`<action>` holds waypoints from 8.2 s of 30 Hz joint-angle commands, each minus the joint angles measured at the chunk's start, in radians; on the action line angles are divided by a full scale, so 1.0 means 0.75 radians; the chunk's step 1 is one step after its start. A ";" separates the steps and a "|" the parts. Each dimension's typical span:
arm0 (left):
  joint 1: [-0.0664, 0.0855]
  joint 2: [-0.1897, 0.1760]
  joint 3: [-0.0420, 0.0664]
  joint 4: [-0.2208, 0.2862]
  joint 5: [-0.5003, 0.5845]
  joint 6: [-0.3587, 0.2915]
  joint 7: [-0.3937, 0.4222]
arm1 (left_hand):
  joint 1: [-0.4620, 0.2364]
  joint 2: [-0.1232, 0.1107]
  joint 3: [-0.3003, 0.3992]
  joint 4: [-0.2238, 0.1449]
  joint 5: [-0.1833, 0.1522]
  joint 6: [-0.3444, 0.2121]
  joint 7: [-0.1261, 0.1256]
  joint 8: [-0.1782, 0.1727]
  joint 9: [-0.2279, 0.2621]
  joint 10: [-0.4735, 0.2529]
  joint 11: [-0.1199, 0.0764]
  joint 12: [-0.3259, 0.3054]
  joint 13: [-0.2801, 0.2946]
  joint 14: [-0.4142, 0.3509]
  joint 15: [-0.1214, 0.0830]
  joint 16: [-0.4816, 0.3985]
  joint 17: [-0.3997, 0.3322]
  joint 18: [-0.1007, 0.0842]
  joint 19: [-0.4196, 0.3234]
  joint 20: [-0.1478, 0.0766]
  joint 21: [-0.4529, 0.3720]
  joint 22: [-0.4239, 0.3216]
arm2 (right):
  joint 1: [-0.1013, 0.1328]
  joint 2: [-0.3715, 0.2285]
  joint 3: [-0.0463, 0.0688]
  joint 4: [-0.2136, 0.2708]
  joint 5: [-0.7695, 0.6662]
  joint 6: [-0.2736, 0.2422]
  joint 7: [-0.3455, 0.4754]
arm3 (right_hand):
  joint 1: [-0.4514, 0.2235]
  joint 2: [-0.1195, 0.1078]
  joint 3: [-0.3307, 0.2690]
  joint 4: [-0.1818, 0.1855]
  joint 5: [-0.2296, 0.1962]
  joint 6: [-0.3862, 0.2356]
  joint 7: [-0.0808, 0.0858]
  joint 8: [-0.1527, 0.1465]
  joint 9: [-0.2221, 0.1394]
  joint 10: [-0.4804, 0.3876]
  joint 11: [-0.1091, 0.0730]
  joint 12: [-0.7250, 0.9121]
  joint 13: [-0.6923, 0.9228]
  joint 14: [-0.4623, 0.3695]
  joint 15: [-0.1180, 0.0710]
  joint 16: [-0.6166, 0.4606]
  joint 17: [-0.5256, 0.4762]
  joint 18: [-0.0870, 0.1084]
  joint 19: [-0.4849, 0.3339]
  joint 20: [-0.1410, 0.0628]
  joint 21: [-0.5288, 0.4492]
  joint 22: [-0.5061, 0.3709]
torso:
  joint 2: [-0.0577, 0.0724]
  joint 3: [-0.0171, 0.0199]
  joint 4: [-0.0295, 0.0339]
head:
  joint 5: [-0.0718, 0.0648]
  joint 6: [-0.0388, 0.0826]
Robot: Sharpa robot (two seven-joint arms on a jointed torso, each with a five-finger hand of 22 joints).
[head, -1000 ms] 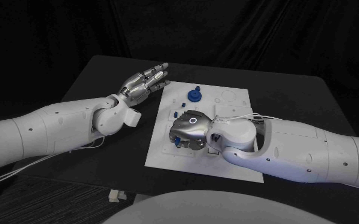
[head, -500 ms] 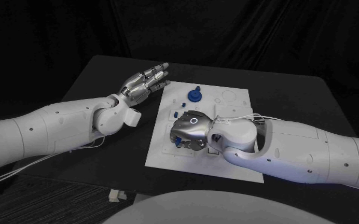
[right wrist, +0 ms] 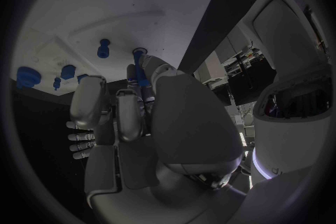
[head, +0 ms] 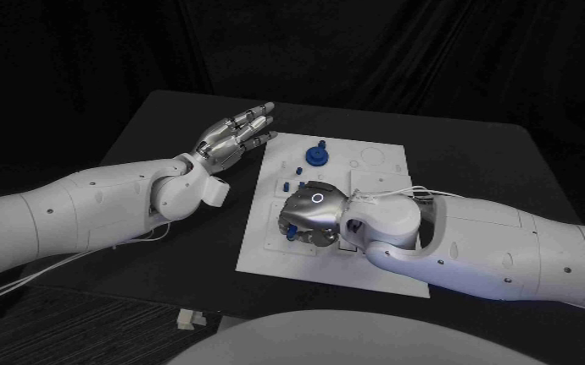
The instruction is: Assemble the parts on the task board
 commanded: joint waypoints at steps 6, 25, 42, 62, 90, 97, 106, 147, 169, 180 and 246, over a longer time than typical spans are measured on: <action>-0.003 0.006 0.001 -0.001 0.001 0.019 0.029 | -0.003 0.016 0.007 -0.001 0.010 0.002 0.008 0.006 0.001 -0.005 0.008 0.000 0.001 0.000 0.010 0.000 -0.002 0.022 -0.001 0.005 0.002 0.001 | -0.008 -0.006 -0.003 -0.001 -0.013 0.043 -0.023 | 0.009 -0.005 0.010 0.001 0.005 0.001 0.002 -0.008 0.001 0.010 0.003 -0.002 0.001 0.041 0.005 0.000 -0.005 -0.010 -0.008 0.001 -0.012 0.199 | 0.001 -0.0003 0.0003 | -0.004 0.000; -0.003 0.007 0.001 -0.002 0.001 0.022 0.022 | -0.003 0.018 0.007 -0.001 0.011 0.001 0.007 0.006 0.001 -0.005 0.008 -0.001 0.000 0.000 0.010 0.000 -0.002 0.022 -0.001 0.005 0.002 0.001 | -0.020 0.000 -0.003 -0.014 -0.013 0.017 -0.031 | -0.071 -0.054 0.009 -0.011 -0.069 -0.397 -0.080 -0.088 -0.100 -0.232 0.052 -0.118 -0.003 0.020 0.021 -0.020 -0.042 -0.001 -0.035 0.019 -0.055 0.185 | 0.000 -0.0003 0.0005 | 0.001 0.000; -0.004 0.010 0.001 -0.008 0.001 0.025 0.013 | -0.003 0.019 0.008 -0.002 0.012 0.002 0.008 0.007 0.001 -0.005 0.008 -0.001 0.000 0.000 0.011 0.001 -0.002 0.022 -0.001 0.006 0.002 0.001 | 0.042 -0.114 -0.003 0.054 0.001 -0.234 0.010 | -0.039 -0.082 -0.301 0.215 -0.233 -0.706 -0.170 -0.094 -0.196 -0.494 0.064 -0.051 -0.001 0.002 0.016 -0.041 -0.082 0.011 -0.057 0.014 -0.138 0.167 | 0.000 0.0000 0.0008 | 0.002 0.000; -0.004 0.007 0.001 -0.006 0.001 0.022 0.012 | -0.002 0.019 0.008 -0.002 0.012 0.005 0.008 0.007 0.001 -0.005 0.008 0.000 0.001 0.000 0.011 0.001 -0.002 0.022 -0.001 0.006 0.002 0.002 | 0.290 -0.492 -0.004 0.176 0.710 -0.394 -0.042 | -0.376 0.013 -0.326 0.227 -0.306 -0.077 -0.060 0.144 -0.023 0.512 -0.070 1.869 1.961 0.111 -0.048 0.211 0.379 -0.032 0.005 -0.038 0.100 0.228 | -0.001 -0.0007 0.0001 | 0.008 0.000; -0.005 0.019 0.001 -0.016 0.001 0.032 0.006 | -0.002 0.020 0.007 -0.002 0.013 0.008 0.009 0.009 0.002 -0.005 0.008 0.001 0.001 0.001 0.012 0.002 -0.001 0.022 -0.001 0.006 0.002 0.001 | 0.146 -0.548 -0.004 0.123 0.735 0.319 -0.672 | -0.959 0.050 -0.251 0.237 -0.294 0.241 -0.218 0.422 0.500 0.549 -0.212 1.886 2.005 0.140 -0.166 0.251 0.471 -0.108 0.139 -0.147 0.518 0.327 | 0.001 -0.0002 0.0006 | -0.006 0.000; -0.006 0.023 0.001 -0.021 0.001 0.035 0.002 | -0.002 0.020 0.007 -0.002 0.013 0.008 0.009 0.009 0.002 -0.005 0.008 0.001 0.001 0.001 0.012 0.002 -0.001 0.022 -0.001 0.006 0.002 0.001 | 0.133 -0.544 -0.004 0.122 0.736 0.326 -0.696 | -0.999 0.050 -0.267 0.232 -0.333 0.186 -0.218 0.464 0.634 0.549 -0.216 1.886 2.005 0.140 -0.166 0.251 0.471 -0.114 0.151 -0.152 0.543 0.336 | 0.001 0.0000 0.0004 | -0.010 0.000; -0.007 0.026 0.001 -0.025 0.001 0.037 0.000 | -0.002 0.020 0.007 -0.002 0.013 0.008 0.009 0.009 0.002 -0.005 0.008 0.001 0.001 0.001 0.012 0.002 -0.001 0.022 -0.001 0.006 0.002 0.001 | 0.121 -0.536 -0.004 0.120 0.750 0.294 -0.693 | -1.006 0.066 -0.274 0.229 -0.331 0.156 -0.208 0.425 0.635 0.549 -0.208 1.886 2.005 0.140 -0.161 0.251 0.471 -0.112 0.147 -0.149 0.537 0.333 | 0.001 -0.0001 0.0004 | -0.007 0.000; -0.013 0.027 0.001 -0.036 0.001 0.049 -0.026 | -0.005 0.022 0.006 0.000 0.011 0.005 0.010 0.009 0.001 -0.005 0.014 0.000 0.001 0.000 0.012 0.000 -0.002 0.022 0.000 0.006 0.002 0.001 | 0.055 -0.482 -0.004 0.085 0.763 0.310 -0.699 | -0.867 -0.010 -0.333 0.231 -0.048 -0.030 -0.134 0.264 0.725 0.549 -0.142 1.886 2.005 0.140 -0.103 0.251 0.471 -0.095 0.113 -0.094 0.475 0.310 | 0.000 -0.0002 0.0001 | -0.003 0.000; -0.014 0.027 0.001 -0.043 0.001 0.052 -0.034 | -0.006 0.027 0.006 0.002 0.015 0.003 0.012 0.009 0.001 -0.005 0.017 -0.001 0.000 0.000 0.010 0.000 -0.002 0.022 0.000 0.006 0.002 0.001 | 0.053 -0.504 -0.004 0.096 0.993 0.135 -0.668 | -0.718 0.011 -0.149 0.173 0.774 -0.134 -0.157 0.396 1.011 0.549 -0.163 1.886 2.005 0.140 -0.121 0.251 0.471 -0.095 0.114 -0.108 0.473 0.310 | 0.000 -0.0001 0.0001 | 0.000 0.000; -0.014 0.030 0.001 -0.047 0.001 0.055 -0.036 | -0.006 0.028 0.006 0.002 0.017 0.003 0.013 0.009 0.001 -0.005 0.017 -0.001 0.000 0.000 0.011 0.000 -0.002 0.022 0.000 0.006 0.003 0.001 | 0.065 -0.548 -0.004 0.143 1.291 0.011 -0.647 | -0.721 0.012 -0.131 0.166 0.789 -0.134 -0.160 0.410 1.030 0.549 -0.166 1.886 2.005 0.140 -0.123 0.251 0.471 -0.096 0.115 -0.111 0.475 0.311 | 0.000 -0.0001 0.0001 | 0.002 0.000; -0.015 0.034 0.001 -0.051 0.001 0.066 -0.048 | -0.003 0.032 0.008 -0.001 0.022 -0.001 0.013 0.008 0.001 -0.007 0.010 -0.012 -0.001 0.001 0.025 0.007 0.000 0.022 0.000 0.008 0.002 0.000 | 0.071 -0.344 -0.004 0.063 1.462 0.099 -0.740 | -0.841 0.095 -0.235 0.204 -0.011 -0.242 -0.120 0.415 1.076 0.549 -0.131 1.886 2.005 0.140 -0.095 0.251 0.471 -0.074 0.075 -0.085 0.391 0.282 | 0.000 -0.0001 0.0000 | 0.002 0.000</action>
